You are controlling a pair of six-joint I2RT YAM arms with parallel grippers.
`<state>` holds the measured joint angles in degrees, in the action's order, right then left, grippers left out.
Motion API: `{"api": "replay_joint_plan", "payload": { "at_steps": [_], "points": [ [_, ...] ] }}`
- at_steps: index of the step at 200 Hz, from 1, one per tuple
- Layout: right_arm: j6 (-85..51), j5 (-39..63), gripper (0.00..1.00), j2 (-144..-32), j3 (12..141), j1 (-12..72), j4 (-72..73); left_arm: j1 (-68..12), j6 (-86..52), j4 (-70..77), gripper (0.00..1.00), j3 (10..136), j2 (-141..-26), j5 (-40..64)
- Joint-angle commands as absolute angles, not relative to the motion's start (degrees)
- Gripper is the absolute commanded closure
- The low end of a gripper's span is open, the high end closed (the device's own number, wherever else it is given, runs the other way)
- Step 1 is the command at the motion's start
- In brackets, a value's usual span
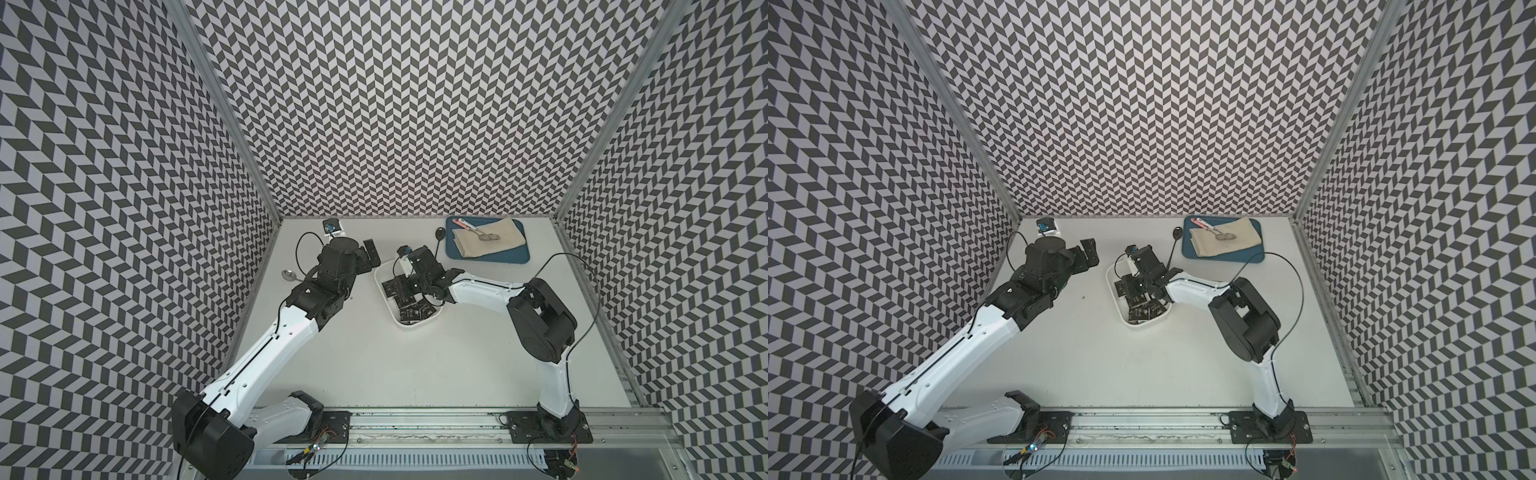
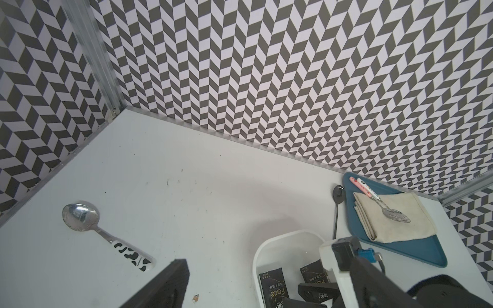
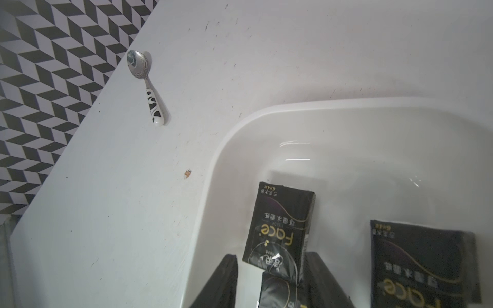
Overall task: Take the pocket tissues out of the storage box
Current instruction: Pick up the pocket tissues from the storage box.
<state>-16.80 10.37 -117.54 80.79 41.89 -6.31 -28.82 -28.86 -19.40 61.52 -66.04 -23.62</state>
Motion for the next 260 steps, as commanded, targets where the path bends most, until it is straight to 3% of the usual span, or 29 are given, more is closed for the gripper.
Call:
{"api": "replay_joint_plan", "payload": {
  "at_steps": [1, 107, 148, 180, 260],
  "points": [
    [-17.4, 11.05, 0.54, -119.4, 82.82, 41.92, -5.8, -28.54, -29.0, -20.04, 0.01, 61.5, -65.32, -22.41],
    [-17.45, 12.61, 0.53, -127.29, 88.86, 41.92, -10.02, -28.47, -28.48, -18.81, 0.01, 60.91, -64.36, -21.45],
    [-17.67, 13.39, 0.76, -128.49, 89.33, 41.84, -10.46, -28.29, -28.27, -18.54, 0.01, 60.82, -64.03, -21.62],
    [-17.84, 12.93, 0.88, -126.85, 88.77, 41.75, -10.2, -28.2, -28.29, -18.41, 0.01, 60.65, -63.96, -21.62],
    [-18.2, 12.16, 0.94, -113.55, 83.18, 40.24, -8.4, -27.69, -27.95, -17.84, 0.01, 61.26, -63.75, -21.71]
  ]
}}
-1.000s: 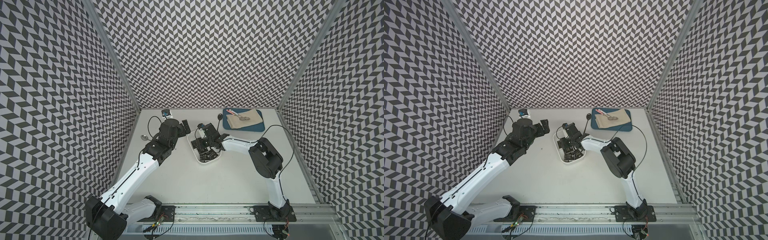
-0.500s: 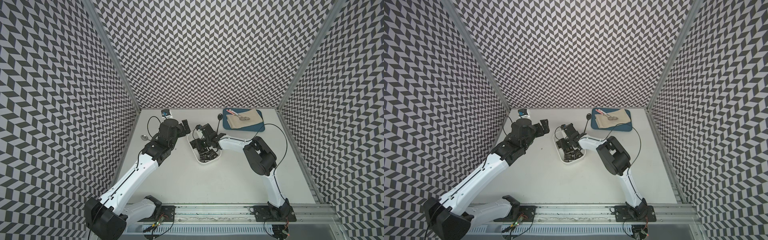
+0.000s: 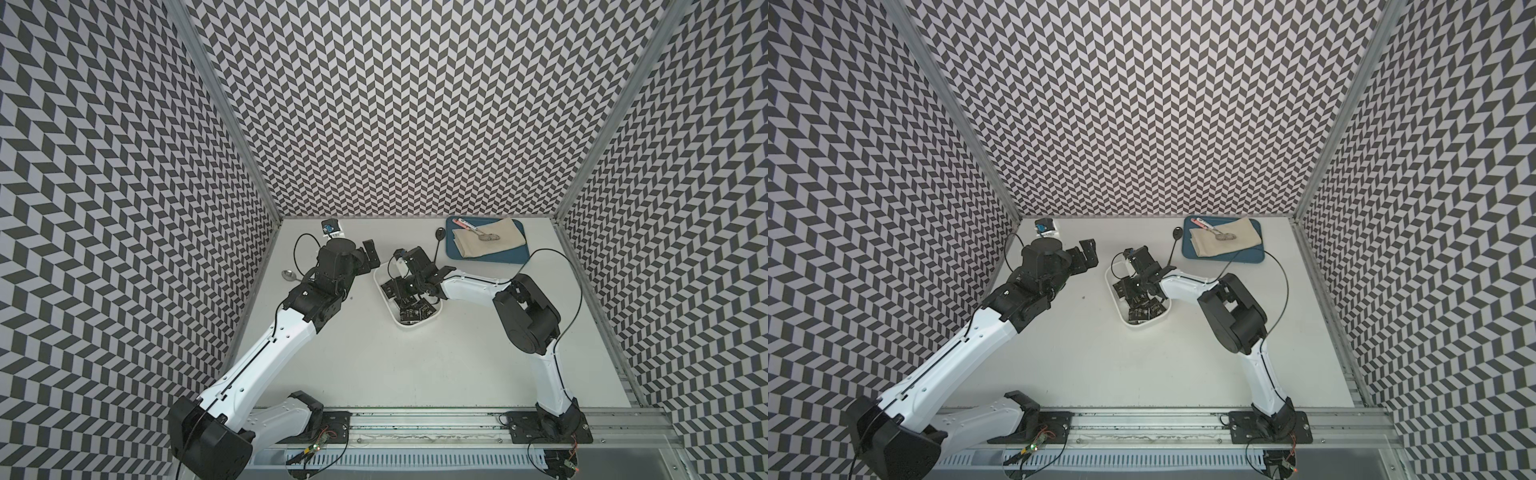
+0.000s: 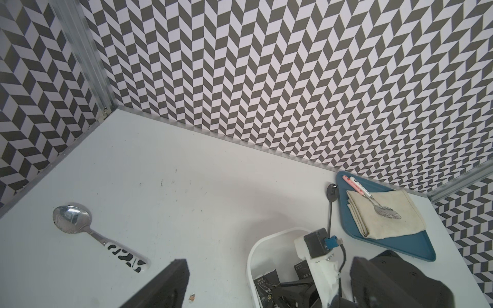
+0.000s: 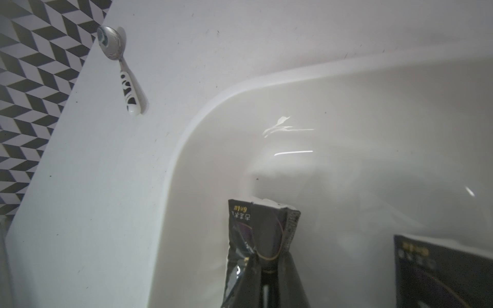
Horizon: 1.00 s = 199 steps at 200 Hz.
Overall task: Take the pocket tissues out of the storage box
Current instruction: Pick up the pocket tissues from the storage box, then place the pocket tissues at the center of the board.
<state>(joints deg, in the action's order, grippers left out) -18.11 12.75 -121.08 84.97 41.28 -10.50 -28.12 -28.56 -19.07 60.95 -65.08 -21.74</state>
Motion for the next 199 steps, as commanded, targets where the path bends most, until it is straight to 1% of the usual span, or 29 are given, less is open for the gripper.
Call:
{"api": "replay_joint_plan", "payload": {
  "at_steps": [1, 35, 55, 67, 111, 138, 155, 171, 199],
  "points": [
    [-18.2, 12.15, 0.94, -113.29, 83.03, 40.2, -8.42, -27.6, -27.95, -17.8, 0.01, 61.26, -63.78, -21.71],
    [-17.9, 11.09, 0.95, -104.18, 77.05, 38.12, -7.51, -27.14, -27.79, -17.24, 0.01, 61.26, -64.04, -21.71],
    [-17.17, 9.8, 0.95, -98.71, 73.41, 34.92, -8.49, -26.98, -27.83, -16.88, 0.01, 61.35, -64.42, -21.38],
    [-16.96, 9.31, 0.95, -95.38, 70.57, 31.95, -8.85, -26.97, -27.8, -16.55, 0.01, 61.5, -64.6, -21.12],
    [-16.35, 5.61, 0.94, -86.65, 60.01, 16.22, -10.11, -26.85, -27.64, -15.56, 0.01, 62.97, -66.2, -19.07],
    [-16.84, 4.85, 0.94, -83.8, 53.92, 7.34, -9.11, -26.84, -27.31, -15.47, 0.01, 65.06, -67.98, -17.81],
    [-16.88, 4.62, 0.94, -83.73, 51.54, 3.61, -8.88, -26.94, -27.22, -15.47, 0.01, 66.29, -69.18, -16.76],
    [-16.81, 5.35, 0.94, -84.52, 49.76, 1.52, -8.16, -26.93, -27.07, -15.23, 0.01, 66.79, -69.67, -16.37],
    [-16.23, 4.17, 0.94, -86.88, 47.64, 0.3, -7.71, -26.98, -26.96, -14.59, 0.01, 66.98, -69.86, -16.19]
  ]
}}
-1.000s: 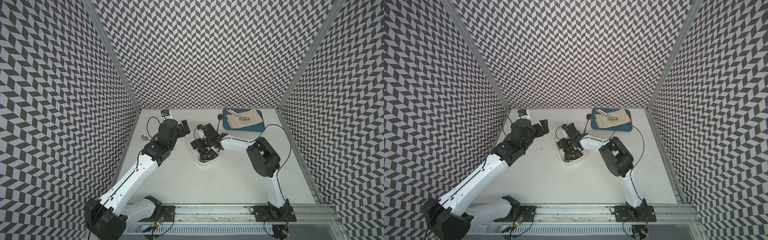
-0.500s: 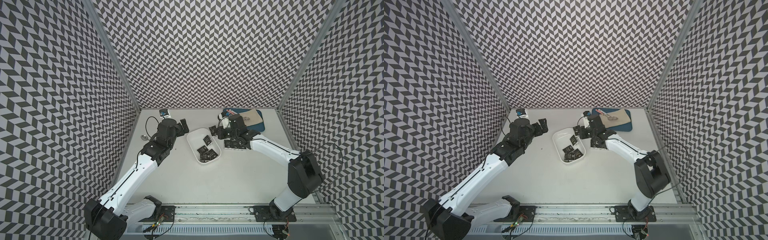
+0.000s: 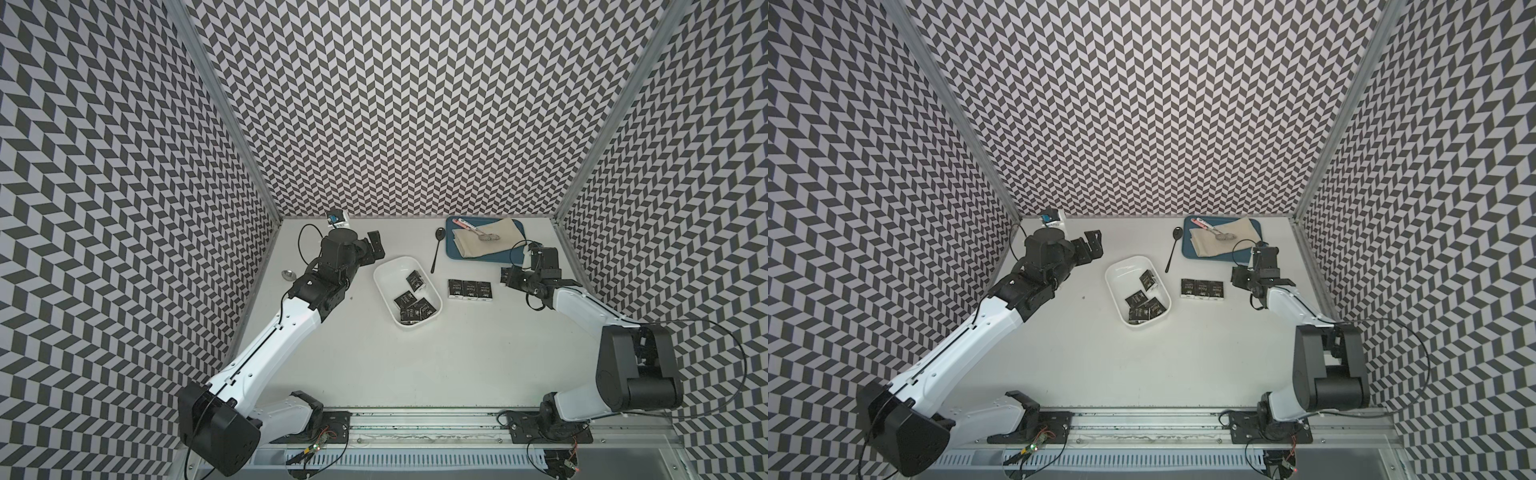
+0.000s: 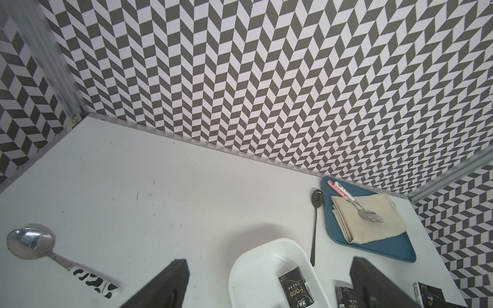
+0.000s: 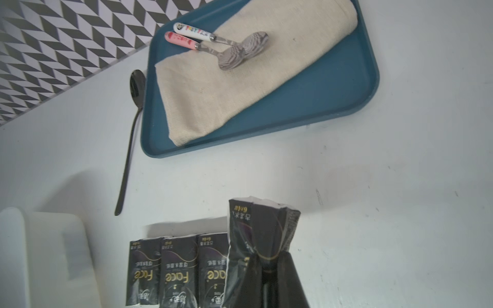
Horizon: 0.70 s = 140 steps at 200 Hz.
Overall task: Take the pocket tissues out of the storage box
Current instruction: Place the pocket tissues at the center of the board.
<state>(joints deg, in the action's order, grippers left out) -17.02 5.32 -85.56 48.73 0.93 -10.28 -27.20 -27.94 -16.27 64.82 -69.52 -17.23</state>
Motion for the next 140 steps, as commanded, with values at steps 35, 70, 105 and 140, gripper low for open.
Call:
{"api": "replay_joint_plan", "payload": {
  "at_steps": [35, 70, 105, 140],
  "points": [
    [-15.22, 3.25, 0.93, -88.84, 46.68, -0.37, -8.04, -27.0, -27.01, -13.8, 0.01, 67.4, -70.5, -15.69],
    [-14.38, 2.9, 0.9, -90.22, 46.47, -0.52, -8.38, -27.24, -27.52, -13.27, 0.01, 67.5, -71.43, -15.05],
    [-14.34, 1.41, 0.74, -90.89, 46.84, -0.69, -8.83, -27.98, -27.51, -13.18, 0.01, 68.1, -71.78, -15.73],
    [-14.79, 0.62, 0.6, -90.0, 46.88, -1.02, -8.76, -28.52, -27.49, -13.19, 0.01, 68.46, -71.89, -16.17]
  ]
}}
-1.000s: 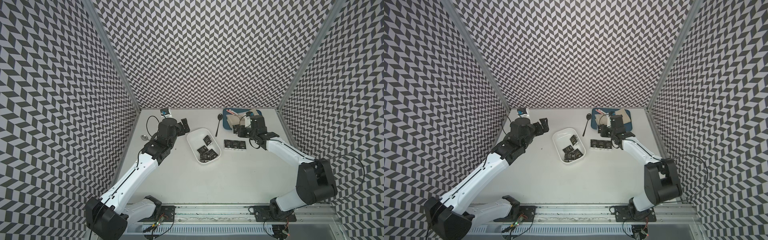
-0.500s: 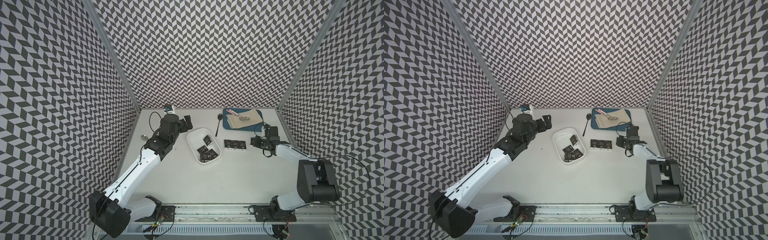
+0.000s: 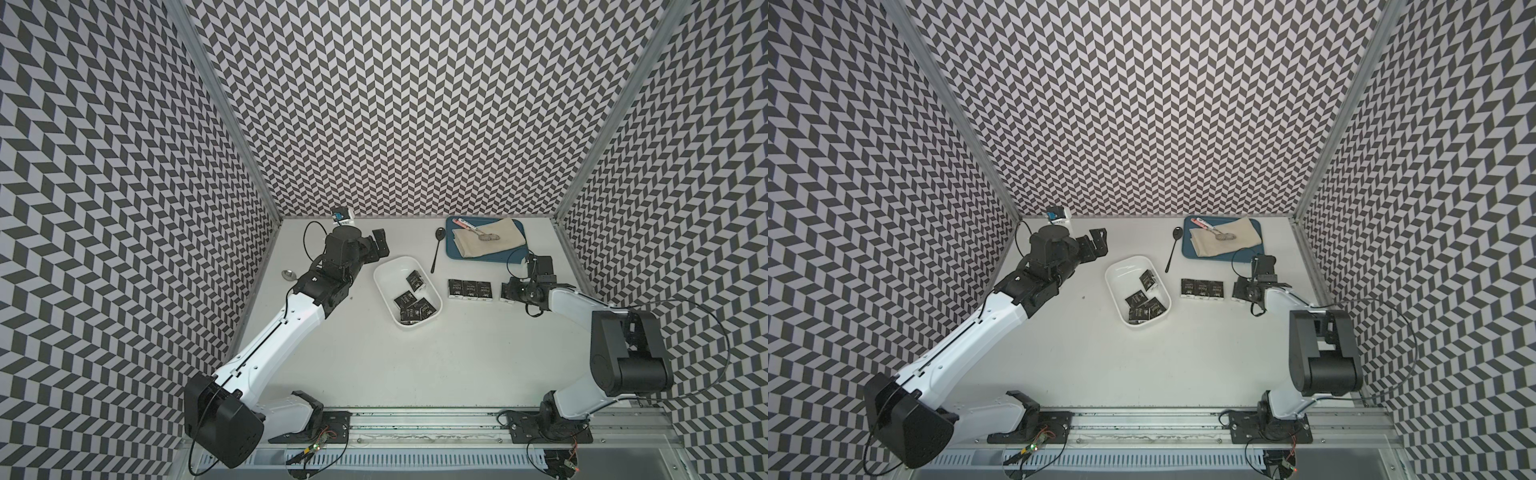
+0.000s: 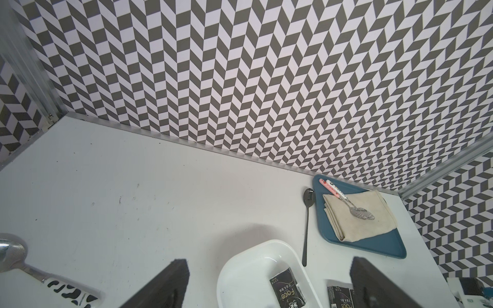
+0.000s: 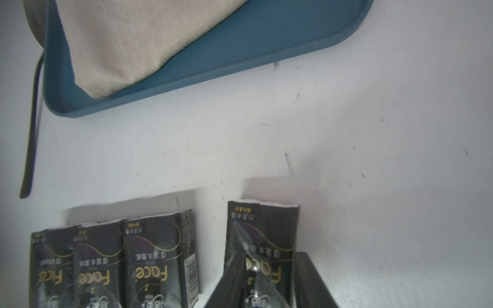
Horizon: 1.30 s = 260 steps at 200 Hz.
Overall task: Take the pocket tissues out of the storage box
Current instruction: Place the pocket tissues at the center of the board.
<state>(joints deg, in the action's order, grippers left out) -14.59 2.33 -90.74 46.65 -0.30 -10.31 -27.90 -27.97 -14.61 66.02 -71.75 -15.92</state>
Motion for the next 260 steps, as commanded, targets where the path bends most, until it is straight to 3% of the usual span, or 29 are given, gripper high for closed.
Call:
{"api": "replay_joint_plan", "payload": {
  "at_steps": [1, 52, 137, 260],
  "points": [
    [-14.82, 0.57, 0.59, -90.0, 46.91, -1.04, -8.73, -28.54, -27.45, -13.19, 0.01, 68.46, -71.94, -16.17],
    [-15.99, 2.2, 0.55, -91.58, 44.8, -3.5, -6.75, -30.45, -27.03, -13.8, 0.01, 71.16, -74.24, -16.94],
    [-14.82, 8.18, 0.76, -94.39, 43.16, -3.89, -2.95, -31.2, -26.7, -14.41, 0.01, 71.44, -73.67, -18.27],
    [-6.07, 2.93, 0.76, -96.04, 46.58, 1.97, -4.95, -31.33, -26.67, -14.42, 0.01, 71.63, -73.74, -18.02]
  ]
}}
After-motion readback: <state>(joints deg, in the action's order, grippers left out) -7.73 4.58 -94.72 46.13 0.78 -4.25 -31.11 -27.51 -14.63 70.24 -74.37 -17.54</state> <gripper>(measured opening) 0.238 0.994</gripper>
